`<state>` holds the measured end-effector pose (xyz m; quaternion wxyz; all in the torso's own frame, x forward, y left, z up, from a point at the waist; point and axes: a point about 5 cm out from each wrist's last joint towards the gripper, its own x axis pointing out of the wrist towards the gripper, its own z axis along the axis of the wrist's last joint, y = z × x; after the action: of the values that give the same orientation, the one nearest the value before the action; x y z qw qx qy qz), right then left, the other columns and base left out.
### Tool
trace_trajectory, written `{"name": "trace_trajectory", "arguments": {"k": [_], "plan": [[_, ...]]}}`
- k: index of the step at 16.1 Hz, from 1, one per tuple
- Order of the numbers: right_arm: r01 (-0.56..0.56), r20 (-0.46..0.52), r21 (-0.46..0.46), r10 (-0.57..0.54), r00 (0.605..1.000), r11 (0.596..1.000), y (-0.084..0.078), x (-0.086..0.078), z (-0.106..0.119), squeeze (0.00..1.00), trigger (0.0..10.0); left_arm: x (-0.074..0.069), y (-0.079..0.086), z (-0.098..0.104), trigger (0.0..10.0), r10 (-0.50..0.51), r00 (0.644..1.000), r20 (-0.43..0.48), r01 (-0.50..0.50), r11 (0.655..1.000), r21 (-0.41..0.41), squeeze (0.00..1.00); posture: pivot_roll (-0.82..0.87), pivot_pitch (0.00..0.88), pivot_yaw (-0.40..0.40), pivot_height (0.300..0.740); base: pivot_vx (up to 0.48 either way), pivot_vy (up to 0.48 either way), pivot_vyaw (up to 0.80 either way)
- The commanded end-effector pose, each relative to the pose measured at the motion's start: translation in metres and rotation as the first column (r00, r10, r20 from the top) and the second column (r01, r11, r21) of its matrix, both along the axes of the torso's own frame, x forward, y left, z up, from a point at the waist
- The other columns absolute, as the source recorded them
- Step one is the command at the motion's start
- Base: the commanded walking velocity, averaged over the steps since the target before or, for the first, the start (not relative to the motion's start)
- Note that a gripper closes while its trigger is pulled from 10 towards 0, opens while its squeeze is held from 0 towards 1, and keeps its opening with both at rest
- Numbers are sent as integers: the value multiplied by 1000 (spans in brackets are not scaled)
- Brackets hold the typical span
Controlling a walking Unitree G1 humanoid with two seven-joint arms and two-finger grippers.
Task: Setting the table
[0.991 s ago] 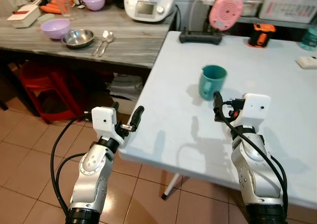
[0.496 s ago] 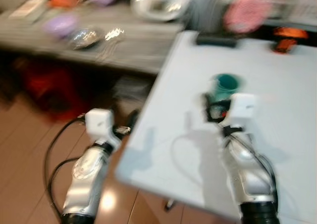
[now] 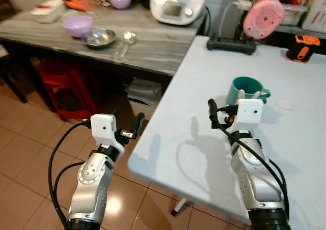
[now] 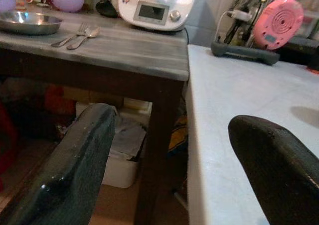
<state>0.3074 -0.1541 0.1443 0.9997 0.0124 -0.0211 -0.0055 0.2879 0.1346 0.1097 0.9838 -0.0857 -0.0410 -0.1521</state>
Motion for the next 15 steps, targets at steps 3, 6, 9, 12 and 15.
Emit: {"name": "trace_trajectory", "arguments": {"k": [3,6,9,12,15], "plan": [[15,-14,-3,-16,1000,1000,-7,-2,-3,0,10000,-1,-5,1,10000,-31,999,-7,31,1000,2,0,-71,106,31,740,0,0,0],[23,2,-29,-23,1000,999,-11,-2,0,0,10000,-2,-4,0,10000,-29,999,-13,29,1000,3,0,-73,107,30,740,0,0,0],[61,48,-91,-57,997,994,-18,-2,6,0,10000,-6,-5,3,10000,-89,996,-15,88,995,-54,0,-74,107,30,740,0,0,0],[59,103,-168,-42,994,984,-19,-2,15,0,10000,-15,-7,6,10000,-155,988,-8,155,986,-65,0,-77,112,36,740,0,0,0],[101,131,-206,-75,989,973,-30,0,22,0,10000,-24,-5,3,10000,-191,981,-30,189,980,-60,0,-80,117,39,740,0,0,0]]}}
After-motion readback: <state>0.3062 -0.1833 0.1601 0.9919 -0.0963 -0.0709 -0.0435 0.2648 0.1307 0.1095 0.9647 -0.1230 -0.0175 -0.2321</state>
